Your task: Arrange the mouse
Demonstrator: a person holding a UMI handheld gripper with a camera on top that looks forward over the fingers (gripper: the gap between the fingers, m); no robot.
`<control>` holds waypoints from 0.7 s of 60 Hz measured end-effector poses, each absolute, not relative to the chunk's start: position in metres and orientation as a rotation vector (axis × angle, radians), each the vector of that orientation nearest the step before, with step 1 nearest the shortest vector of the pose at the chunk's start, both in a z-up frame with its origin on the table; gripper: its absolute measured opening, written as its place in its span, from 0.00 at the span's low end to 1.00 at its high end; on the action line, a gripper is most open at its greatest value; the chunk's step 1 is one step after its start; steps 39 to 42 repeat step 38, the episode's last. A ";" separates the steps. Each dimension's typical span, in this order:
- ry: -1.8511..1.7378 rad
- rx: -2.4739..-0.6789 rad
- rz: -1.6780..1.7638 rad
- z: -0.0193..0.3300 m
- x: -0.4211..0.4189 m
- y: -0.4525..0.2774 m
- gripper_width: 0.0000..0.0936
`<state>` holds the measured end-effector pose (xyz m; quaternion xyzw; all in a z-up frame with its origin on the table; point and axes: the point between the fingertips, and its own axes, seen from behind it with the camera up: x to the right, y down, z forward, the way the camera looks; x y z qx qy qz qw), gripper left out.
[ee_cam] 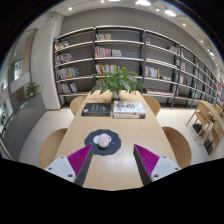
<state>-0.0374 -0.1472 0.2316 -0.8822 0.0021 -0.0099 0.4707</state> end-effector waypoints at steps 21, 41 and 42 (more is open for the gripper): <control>-0.010 -2.149 -0.026 0.234 -0.021 -0.216 0.86; 0.000 -2.142 -0.019 0.234 -0.016 -0.229 0.86; 0.000 -2.142 -0.019 0.234 -0.016 -0.229 0.86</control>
